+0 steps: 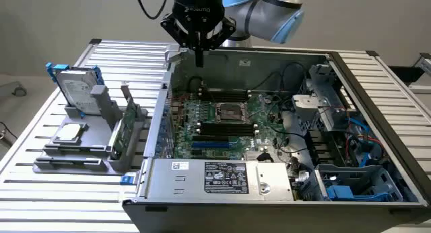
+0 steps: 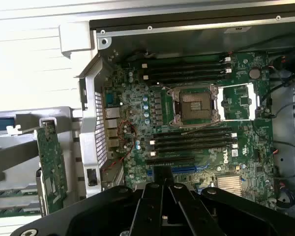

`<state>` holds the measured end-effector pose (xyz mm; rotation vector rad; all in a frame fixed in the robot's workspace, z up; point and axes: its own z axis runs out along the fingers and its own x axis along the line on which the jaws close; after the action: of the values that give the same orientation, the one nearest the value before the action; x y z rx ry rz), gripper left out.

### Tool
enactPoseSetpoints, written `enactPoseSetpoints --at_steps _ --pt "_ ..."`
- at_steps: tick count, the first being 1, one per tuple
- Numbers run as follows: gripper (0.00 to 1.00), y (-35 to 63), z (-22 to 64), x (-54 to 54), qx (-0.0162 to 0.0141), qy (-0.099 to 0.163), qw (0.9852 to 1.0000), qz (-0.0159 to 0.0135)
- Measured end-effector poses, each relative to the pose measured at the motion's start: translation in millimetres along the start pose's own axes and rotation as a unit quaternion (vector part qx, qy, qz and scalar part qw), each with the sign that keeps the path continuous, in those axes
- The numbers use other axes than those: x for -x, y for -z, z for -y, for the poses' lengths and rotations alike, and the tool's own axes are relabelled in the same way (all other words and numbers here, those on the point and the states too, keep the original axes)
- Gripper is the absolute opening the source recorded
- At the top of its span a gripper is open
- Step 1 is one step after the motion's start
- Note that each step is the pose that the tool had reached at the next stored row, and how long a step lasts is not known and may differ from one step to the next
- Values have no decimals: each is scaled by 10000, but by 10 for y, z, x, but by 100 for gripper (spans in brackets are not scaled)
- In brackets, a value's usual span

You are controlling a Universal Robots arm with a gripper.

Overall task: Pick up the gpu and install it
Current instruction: 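Reach for the gpu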

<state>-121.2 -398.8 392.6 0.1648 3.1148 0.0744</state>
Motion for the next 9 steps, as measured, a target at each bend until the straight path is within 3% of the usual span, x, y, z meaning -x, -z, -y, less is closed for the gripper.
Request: enactPoseSetpoints --at_steps 9 --pt "11 0 0 0 0 -14 10000 1"
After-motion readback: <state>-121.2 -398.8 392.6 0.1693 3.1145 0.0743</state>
